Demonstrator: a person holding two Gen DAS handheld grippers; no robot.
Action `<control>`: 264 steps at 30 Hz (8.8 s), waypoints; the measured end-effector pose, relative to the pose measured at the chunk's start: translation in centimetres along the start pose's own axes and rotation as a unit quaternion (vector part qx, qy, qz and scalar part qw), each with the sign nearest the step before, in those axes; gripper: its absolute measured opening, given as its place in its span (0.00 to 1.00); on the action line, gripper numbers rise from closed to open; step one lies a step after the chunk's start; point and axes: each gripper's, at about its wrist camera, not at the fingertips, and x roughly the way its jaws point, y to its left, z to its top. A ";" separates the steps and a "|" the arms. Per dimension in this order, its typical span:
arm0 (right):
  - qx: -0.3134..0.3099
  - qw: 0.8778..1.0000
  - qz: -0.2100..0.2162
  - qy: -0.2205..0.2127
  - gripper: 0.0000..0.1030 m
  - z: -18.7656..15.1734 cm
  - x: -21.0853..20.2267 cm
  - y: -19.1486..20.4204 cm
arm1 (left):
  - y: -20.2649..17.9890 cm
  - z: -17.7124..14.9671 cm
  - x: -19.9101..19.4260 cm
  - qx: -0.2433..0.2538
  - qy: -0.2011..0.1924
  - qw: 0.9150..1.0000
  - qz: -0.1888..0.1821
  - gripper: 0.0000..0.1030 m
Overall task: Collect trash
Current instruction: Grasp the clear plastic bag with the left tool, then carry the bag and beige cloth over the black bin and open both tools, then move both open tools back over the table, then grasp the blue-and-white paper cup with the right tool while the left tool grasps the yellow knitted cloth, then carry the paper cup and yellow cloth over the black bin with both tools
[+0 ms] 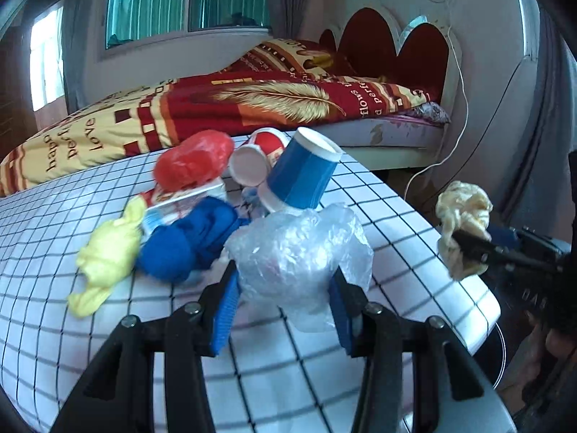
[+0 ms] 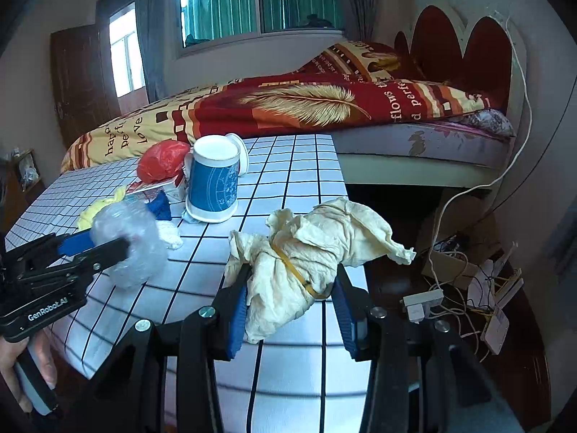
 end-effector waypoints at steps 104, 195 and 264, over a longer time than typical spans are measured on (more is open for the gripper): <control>0.006 0.970 -0.144 0.195 1.00 -25.9 -5.2 -20.1 | -25.1 -15.5 7.3 0.134 0.196 0.964 -0.121 0.95; -0.029 0.997 0.072 -0.002 0.56 8.5 9.6 8.6 | 14.1 0.4 1.5 -0.076 0.020 0.993 0.091 0.36; 0.059 0.995 -0.079 0.008 0.56 -15.7 -16.9 -16.4 | -21.8 -7.5 -3.2 0.121 0.065 0.976 -0.171 0.36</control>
